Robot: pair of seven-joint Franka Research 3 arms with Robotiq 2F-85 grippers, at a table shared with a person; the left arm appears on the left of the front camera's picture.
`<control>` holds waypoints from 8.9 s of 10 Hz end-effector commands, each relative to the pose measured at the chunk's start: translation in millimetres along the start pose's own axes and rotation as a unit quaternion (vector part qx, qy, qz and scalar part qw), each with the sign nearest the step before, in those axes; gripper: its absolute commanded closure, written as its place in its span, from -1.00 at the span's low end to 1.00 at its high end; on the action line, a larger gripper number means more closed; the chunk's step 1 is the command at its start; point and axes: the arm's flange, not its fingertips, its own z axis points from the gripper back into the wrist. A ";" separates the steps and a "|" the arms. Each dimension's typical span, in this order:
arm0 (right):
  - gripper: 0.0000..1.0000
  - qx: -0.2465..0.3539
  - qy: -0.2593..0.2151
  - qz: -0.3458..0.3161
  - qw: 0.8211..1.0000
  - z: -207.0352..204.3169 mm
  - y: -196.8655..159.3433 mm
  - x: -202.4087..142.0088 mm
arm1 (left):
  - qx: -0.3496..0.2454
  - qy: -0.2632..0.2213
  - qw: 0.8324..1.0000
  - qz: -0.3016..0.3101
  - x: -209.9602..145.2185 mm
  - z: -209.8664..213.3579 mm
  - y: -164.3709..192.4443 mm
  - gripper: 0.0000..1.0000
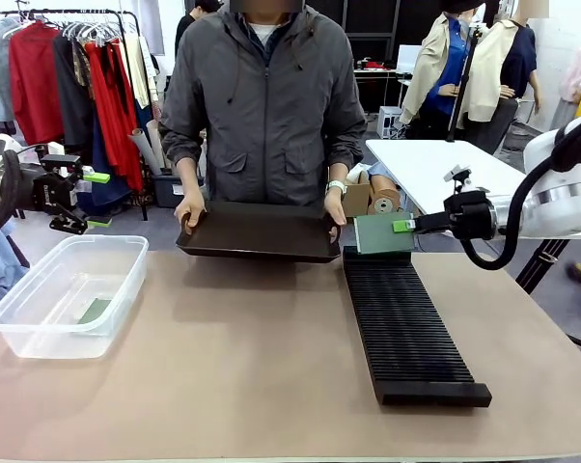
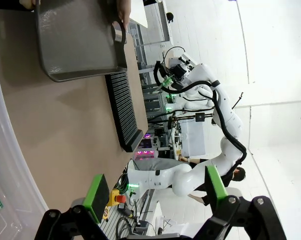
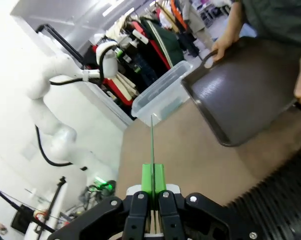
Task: Sort PCBs into racks and boxes based on the side picked up.
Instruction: If the short side of the Blank PCB is picked up, insert it into the PCB Rack ; if the long side is picked up, place it in the Organizing box.
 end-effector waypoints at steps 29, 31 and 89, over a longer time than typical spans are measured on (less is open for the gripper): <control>1.00 -0.069 -0.021 0.187 0.980 44.6 -92.0 -64.7 | 0.001 0.000 1.000 0.000 -0.3 0.4 -1.9 -1.00; 1.00 -0.076 -0.031 0.192 0.978 43.6 -94.4 -66.8 | 0.001 0.000 1.000 0.000 -0.3 0.4 -1.9 -1.00; 1.00 -0.088 0.051 0.196 0.975 29.5 -171.1 -124.6 | 0.001 0.000 1.000 0.000 -0.3 0.4 -1.9 -1.00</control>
